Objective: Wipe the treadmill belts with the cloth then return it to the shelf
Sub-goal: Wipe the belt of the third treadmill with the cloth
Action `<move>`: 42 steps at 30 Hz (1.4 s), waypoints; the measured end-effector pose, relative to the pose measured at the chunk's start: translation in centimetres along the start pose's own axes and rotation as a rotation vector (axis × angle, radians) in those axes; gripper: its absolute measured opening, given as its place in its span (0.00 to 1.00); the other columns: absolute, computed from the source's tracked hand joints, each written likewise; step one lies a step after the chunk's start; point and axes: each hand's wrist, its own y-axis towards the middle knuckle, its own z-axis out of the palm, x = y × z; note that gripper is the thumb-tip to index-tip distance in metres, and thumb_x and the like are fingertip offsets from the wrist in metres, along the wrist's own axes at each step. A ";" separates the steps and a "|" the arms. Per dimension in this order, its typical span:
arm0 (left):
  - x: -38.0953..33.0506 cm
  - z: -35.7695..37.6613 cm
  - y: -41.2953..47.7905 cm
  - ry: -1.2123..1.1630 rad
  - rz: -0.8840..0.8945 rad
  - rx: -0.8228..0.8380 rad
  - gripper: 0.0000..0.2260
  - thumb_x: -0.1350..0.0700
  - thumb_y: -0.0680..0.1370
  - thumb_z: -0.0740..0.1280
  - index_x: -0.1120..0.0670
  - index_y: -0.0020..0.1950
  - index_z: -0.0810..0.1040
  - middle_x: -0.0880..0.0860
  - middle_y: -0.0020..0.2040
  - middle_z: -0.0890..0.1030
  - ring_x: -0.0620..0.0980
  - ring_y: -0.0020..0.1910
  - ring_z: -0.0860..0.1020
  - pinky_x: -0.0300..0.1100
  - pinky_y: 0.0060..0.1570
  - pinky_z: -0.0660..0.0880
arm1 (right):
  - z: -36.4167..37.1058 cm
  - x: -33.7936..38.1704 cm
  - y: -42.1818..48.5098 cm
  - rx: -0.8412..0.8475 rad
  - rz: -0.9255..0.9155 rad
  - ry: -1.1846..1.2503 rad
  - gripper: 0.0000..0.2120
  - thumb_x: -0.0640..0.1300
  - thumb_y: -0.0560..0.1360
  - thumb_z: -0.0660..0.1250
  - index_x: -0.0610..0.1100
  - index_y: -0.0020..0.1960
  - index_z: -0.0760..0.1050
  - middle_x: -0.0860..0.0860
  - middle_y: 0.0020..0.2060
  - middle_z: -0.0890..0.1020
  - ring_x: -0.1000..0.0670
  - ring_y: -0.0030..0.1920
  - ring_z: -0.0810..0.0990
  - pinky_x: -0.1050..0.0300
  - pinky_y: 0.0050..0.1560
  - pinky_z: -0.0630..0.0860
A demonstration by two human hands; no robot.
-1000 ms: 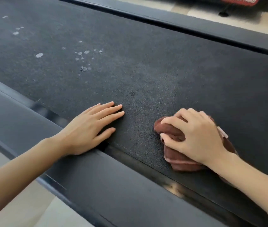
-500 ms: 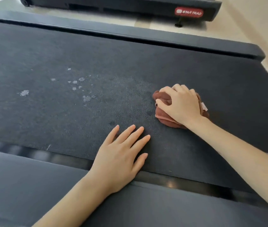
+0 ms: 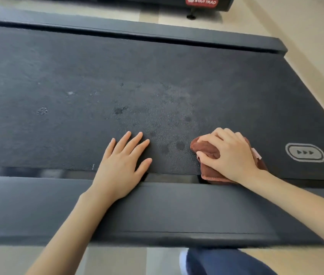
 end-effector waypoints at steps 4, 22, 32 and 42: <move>0.1 0.5 -0.1 -0.012 0.004 -0.029 0.25 0.39 0.79 0.42 0.43 0.75 0.54 0.42 0.77 0.50 0.45 0.76 0.43 0.47 0.74 0.40 | 1.4 0.1 4.1 -0.015 -0.060 0.031 0.17 0.60 0.71 0.60 0.52 0.49 0.80 0.52 0.40 0.77 0.48 0.43 0.76 0.54 0.43 0.67; 0.2 0.3 -0.1 -0.111 -0.054 -0.098 0.25 0.40 0.77 0.42 0.41 0.72 0.62 0.39 0.74 0.57 0.41 0.75 0.49 0.42 0.73 0.43 | 6.9 0.8 21.8 0.034 -0.071 0.018 0.23 0.64 0.73 0.59 0.52 0.61 0.73 0.46 0.56 0.75 0.41 0.59 0.70 0.44 0.57 0.66; 4.0 -0.9 -1.5 0.027 -0.060 -0.093 0.22 0.43 0.77 0.51 0.44 0.68 0.71 0.45 0.71 0.68 0.49 0.71 0.65 0.55 0.67 0.64 | 3.3 2.4 7.9 0.038 -0.654 0.176 0.17 0.56 0.70 0.65 0.50 0.55 0.78 0.50 0.46 0.78 0.46 0.44 0.75 0.48 0.45 0.71; 5.4 -0.7 -2.0 -0.072 -0.230 -0.169 0.24 0.39 0.75 0.46 0.39 0.69 0.67 0.41 0.73 0.62 0.43 0.74 0.56 0.50 0.73 0.52 | 9.8 7.7 24.5 -0.075 -0.108 -0.030 0.18 0.60 0.76 0.58 0.51 0.57 0.75 0.46 0.52 0.78 0.41 0.55 0.74 0.48 0.55 0.66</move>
